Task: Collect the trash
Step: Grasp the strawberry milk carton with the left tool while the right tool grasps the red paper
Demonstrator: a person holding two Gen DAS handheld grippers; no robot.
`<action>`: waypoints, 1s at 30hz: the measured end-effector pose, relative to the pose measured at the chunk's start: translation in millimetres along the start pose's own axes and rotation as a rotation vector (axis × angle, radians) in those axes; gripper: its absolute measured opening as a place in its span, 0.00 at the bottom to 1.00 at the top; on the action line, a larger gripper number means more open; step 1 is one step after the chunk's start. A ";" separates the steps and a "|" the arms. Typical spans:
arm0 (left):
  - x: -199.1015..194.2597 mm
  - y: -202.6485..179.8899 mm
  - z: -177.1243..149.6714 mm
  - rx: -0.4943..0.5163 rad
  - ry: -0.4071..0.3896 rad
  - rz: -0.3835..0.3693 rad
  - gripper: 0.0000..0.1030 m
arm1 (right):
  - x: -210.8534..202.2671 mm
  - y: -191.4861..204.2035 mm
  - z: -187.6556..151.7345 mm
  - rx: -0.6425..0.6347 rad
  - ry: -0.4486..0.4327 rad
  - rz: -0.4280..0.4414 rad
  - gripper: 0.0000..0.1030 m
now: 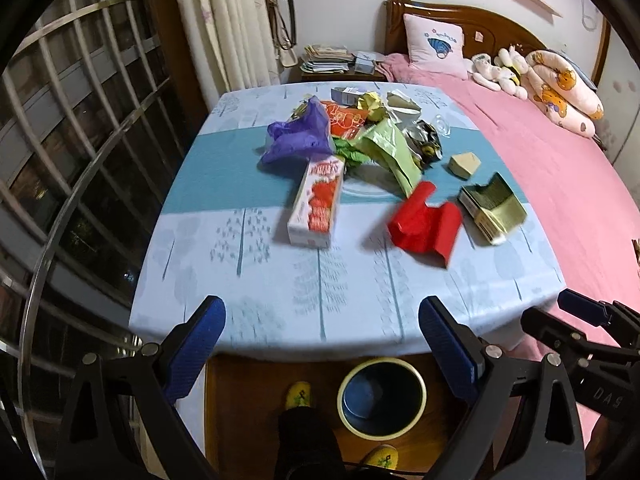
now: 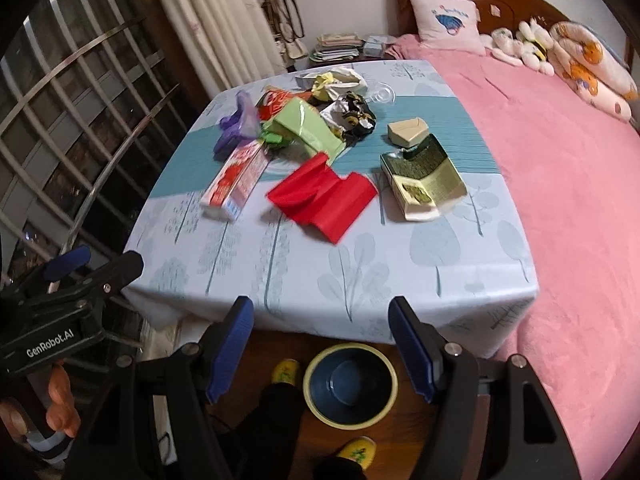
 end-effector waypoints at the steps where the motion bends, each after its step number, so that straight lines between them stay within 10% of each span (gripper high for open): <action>1: 9.7 3.0 7.6 0.004 0.011 -0.013 0.94 | 7.4 0.6 6.3 0.029 0.006 0.004 0.68; 5: 49.7 12.5 35.4 0.029 0.057 -0.081 0.94 | 42.7 4.6 31.0 0.153 0.035 0.012 0.85; 30: 255.7 13.8 51.6 0.229 0.417 -0.252 0.94 | 193.2 -17.0 36.0 0.428 0.242 -0.340 0.90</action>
Point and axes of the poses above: each gripper's, at about its wrist camera, not at the fingertips, and x roughly the way its jaws point, y to its left, z to its top, the point moved 5 cm from there along x, roughly the way its jaws point, and after that the axes turned 12 degrees about -y, right-handed, at the moved point
